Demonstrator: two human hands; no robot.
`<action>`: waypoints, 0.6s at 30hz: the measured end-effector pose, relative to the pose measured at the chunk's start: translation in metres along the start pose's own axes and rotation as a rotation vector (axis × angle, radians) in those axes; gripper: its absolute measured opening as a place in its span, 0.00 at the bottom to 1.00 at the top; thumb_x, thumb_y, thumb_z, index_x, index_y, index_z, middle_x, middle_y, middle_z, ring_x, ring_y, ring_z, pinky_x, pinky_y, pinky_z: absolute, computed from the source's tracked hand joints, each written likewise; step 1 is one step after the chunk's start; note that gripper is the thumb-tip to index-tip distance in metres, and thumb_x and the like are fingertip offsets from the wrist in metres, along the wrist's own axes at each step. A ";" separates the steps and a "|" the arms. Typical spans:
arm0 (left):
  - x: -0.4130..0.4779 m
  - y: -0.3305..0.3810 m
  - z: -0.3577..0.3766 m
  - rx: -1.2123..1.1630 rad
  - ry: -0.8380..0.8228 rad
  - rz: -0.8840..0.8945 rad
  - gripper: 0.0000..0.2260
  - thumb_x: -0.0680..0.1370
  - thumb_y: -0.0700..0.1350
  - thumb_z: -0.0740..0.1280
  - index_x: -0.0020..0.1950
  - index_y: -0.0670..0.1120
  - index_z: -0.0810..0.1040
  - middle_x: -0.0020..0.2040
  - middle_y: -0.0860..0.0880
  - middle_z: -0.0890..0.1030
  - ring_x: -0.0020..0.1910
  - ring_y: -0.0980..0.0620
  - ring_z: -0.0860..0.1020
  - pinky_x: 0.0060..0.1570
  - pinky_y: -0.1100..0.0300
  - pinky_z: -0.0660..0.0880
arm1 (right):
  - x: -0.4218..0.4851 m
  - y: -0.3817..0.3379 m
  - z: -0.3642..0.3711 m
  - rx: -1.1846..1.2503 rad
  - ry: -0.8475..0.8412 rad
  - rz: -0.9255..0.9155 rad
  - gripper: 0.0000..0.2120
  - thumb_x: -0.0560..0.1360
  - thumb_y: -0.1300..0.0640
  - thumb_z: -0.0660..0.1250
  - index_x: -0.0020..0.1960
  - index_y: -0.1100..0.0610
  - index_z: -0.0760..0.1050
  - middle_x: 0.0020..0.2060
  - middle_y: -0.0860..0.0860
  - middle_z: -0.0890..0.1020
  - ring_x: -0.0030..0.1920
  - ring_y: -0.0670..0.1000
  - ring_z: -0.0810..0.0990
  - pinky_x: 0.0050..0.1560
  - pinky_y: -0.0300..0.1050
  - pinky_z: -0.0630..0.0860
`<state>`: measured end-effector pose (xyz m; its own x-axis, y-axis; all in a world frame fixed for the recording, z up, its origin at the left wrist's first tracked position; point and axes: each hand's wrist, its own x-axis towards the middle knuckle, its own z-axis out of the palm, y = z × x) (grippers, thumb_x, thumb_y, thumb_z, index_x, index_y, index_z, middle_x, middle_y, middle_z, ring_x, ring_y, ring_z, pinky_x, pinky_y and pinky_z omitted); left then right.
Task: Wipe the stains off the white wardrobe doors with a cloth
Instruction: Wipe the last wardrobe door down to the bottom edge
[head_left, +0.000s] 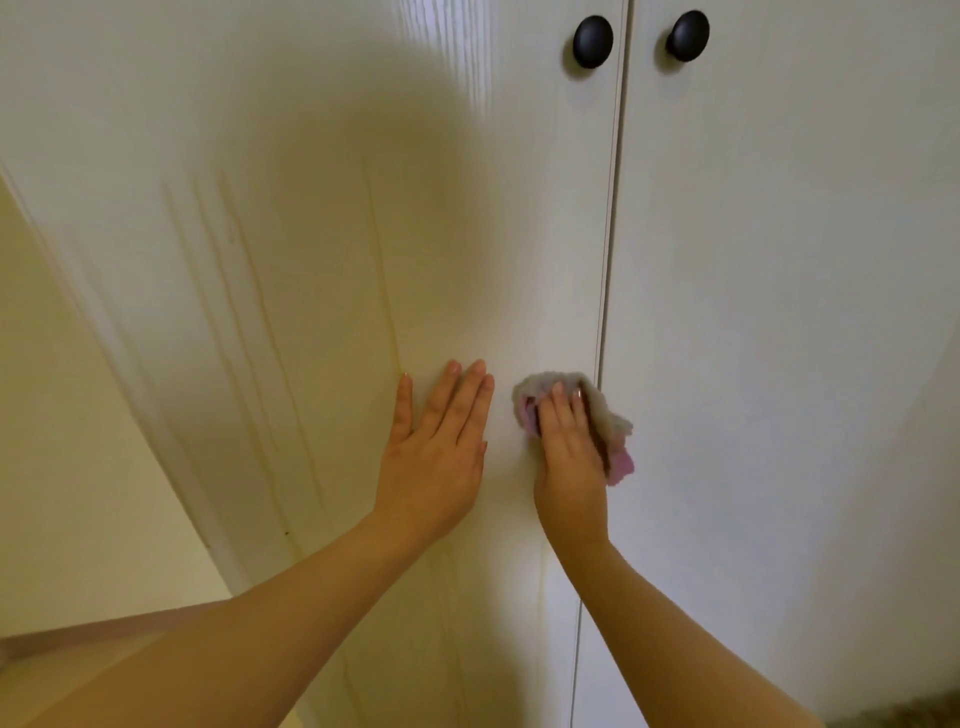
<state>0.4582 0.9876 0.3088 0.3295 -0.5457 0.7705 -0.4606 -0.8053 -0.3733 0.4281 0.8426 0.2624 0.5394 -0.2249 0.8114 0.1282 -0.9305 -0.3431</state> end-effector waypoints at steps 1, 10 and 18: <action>-0.002 0.002 0.001 -0.007 -0.001 -0.003 0.25 0.78 0.48 0.54 0.74 0.41 0.59 0.75 0.45 0.62 0.74 0.46 0.58 0.71 0.41 0.47 | -0.009 0.004 0.006 -0.024 0.017 -0.007 0.27 0.72 0.65 0.48 0.72 0.60 0.55 0.72 0.50 0.56 0.72 0.50 0.55 0.72 0.42 0.42; -0.001 0.002 0.006 0.008 0.028 -0.008 0.25 0.79 0.50 0.52 0.75 0.42 0.58 0.75 0.46 0.59 0.77 0.49 0.50 0.72 0.41 0.46 | -0.042 0.018 0.018 -0.009 -0.009 0.016 0.22 0.77 0.64 0.47 0.72 0.61 0.58 0.71 0.52 0.63 0.75 0.46 0.47 0.73 0.43 0.45; -0.002 0.007 0.014 -0.002 0.050 -0.027 0.25 0.80 0.49 0.53 0.75 0.42 0.56 0.76 0.45 0.58 0.77 0.48 0.49 0.72 0.39 0.46 | -0.088 0.017 0.037 -0.055 -0.059 0.106 0.21 0.77 0.62 0.48 0.69 0.63 0.60 0.73 0.56 0.61 0.75 0.51 0.49 0.73 0.42 0.43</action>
<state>0.4657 0.9799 0.2980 0.3004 -0.5112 0.8052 -0.4537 -0.8192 -0.3508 0.4138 0.8574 0.1672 0.5958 -0.3066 0.7423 0.0229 -0.9174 -0.3973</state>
